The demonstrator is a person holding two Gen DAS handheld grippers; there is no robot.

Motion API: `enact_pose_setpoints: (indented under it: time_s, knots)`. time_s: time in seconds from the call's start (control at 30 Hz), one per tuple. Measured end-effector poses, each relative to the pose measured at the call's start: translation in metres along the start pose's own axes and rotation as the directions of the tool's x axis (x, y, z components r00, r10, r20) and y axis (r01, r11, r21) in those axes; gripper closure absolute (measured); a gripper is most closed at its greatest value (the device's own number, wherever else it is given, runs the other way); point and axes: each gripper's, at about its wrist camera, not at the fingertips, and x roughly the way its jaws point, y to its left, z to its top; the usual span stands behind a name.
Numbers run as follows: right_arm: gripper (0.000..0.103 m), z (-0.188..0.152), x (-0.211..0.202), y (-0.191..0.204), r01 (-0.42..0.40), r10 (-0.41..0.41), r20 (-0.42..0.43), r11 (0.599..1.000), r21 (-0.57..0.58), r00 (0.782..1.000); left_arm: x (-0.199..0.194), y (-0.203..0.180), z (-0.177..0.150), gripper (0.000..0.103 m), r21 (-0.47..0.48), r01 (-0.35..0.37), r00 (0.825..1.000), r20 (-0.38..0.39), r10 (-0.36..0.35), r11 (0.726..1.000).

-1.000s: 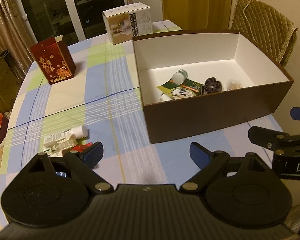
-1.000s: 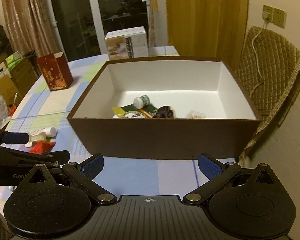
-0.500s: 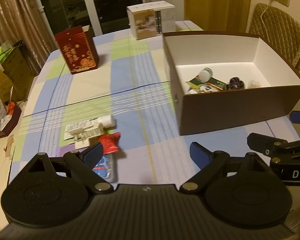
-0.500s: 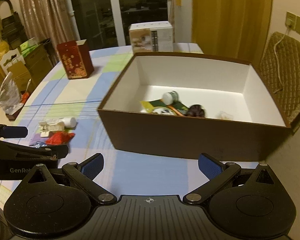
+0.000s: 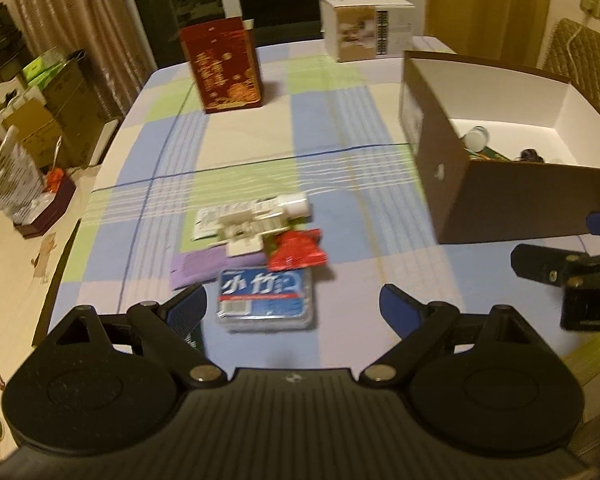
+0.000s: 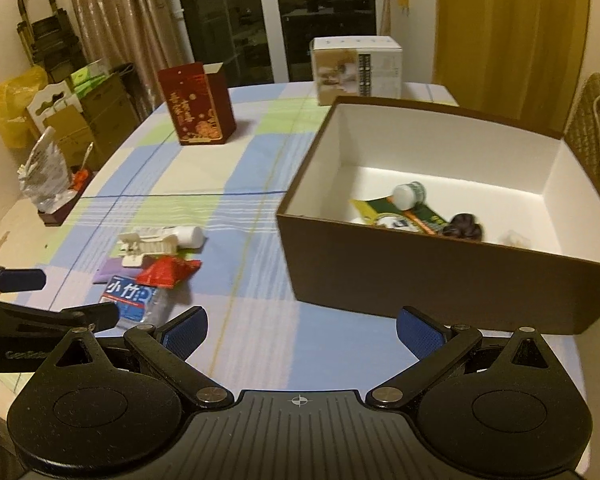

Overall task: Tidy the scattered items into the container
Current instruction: 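Lower the left tool onto the green lip gel tube and close it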

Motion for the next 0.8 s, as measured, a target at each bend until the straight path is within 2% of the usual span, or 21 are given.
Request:
enact_pose_setpoints:
  time_s: [0.27,0.53,0.8]
  knots:
    - [0.000,-0.001,0.018,0.013,-0.058,0.058,-0.009,0.998,0.015,0.998,0.004,0.046,-0.020,0.012,-0.080,-0.029,0.999,-0.029,0.027,0.996]
    - [0.000,-0.004,0.037,0.024,-0.058,0.057,-0.056,0.998,-0.003,0.997,0.010,0.071,-0.030,0.012,-0.128,-0.044,0.998,-0.048,0.039,0.991]
    - [0.000,-0.010,0.061,0.045,-0.104,0.096,-0.113,0.992,-0.065,0.989,0.024,0.092,-0.043,0.015,-0.178,-0.018,0.996,-0.087,0.003,0.984]
